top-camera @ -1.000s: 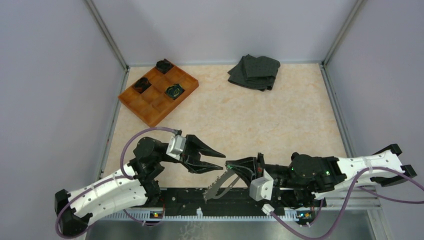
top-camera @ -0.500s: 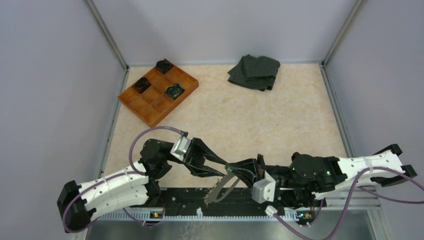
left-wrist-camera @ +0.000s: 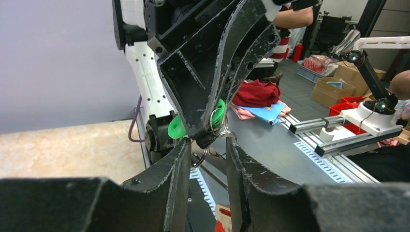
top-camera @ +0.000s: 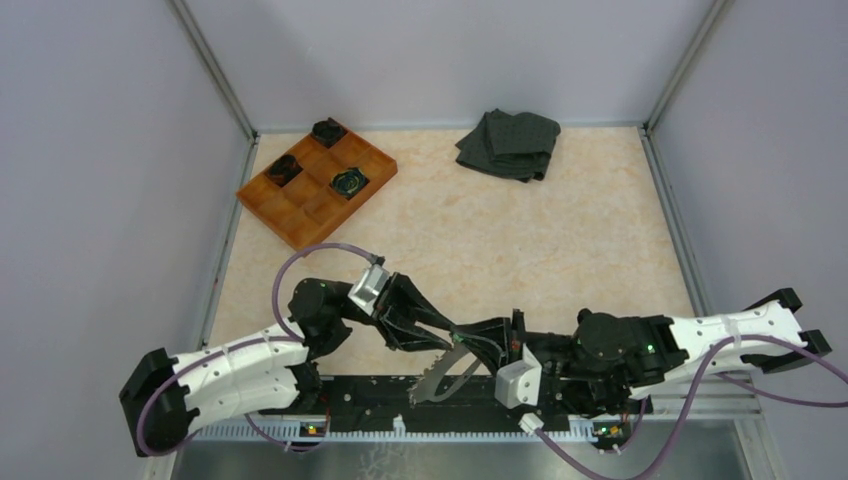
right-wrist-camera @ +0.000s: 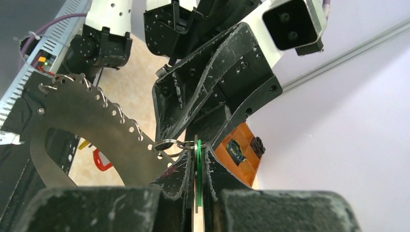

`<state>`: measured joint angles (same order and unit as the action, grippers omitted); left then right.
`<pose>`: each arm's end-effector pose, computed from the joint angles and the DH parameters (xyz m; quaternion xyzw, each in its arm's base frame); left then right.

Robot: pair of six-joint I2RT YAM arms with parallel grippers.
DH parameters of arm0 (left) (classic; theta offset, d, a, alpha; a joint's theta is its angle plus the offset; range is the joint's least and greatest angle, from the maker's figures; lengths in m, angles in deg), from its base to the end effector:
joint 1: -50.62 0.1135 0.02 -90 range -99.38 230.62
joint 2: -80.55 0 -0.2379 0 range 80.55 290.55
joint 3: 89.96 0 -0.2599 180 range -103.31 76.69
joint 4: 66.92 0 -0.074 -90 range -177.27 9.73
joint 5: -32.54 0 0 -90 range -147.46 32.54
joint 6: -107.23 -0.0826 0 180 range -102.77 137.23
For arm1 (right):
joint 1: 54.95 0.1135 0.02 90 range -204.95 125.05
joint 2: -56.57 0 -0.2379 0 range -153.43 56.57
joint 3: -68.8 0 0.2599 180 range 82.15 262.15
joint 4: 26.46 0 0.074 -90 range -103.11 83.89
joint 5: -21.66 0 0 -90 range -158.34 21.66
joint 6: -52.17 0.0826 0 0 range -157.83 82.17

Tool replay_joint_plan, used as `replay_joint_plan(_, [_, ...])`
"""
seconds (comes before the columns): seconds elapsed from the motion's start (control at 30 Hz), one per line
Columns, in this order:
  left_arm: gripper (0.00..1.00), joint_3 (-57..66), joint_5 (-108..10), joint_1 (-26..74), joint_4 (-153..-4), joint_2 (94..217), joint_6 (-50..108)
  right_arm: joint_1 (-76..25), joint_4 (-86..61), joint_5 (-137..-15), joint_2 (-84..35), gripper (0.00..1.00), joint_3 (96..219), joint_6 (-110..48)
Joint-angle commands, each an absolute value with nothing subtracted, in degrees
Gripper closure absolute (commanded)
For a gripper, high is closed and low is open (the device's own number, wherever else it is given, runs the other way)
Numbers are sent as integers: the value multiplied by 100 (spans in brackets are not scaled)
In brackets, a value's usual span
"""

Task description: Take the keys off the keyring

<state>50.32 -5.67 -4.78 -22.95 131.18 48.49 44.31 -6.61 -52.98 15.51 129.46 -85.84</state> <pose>0.0767 -0.2255 0.3165 0.4651 0.3391 -0.6941 0.4324 -0.0169 0.2395 0.3563 -0.6473 0.2883 0.2170 0.6714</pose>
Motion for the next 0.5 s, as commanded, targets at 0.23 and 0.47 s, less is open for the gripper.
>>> replay_joint_plan(0.23, [76,5328,-524,-474,-929,13621,5492,4497,-1166,-4852,1540,100,12810,-8804])
replay_joint_plan(0.47, [96,5331,-756,-467,-1173,13710,5596,4496,-1209,-4564,1548,100,12735,-8950])
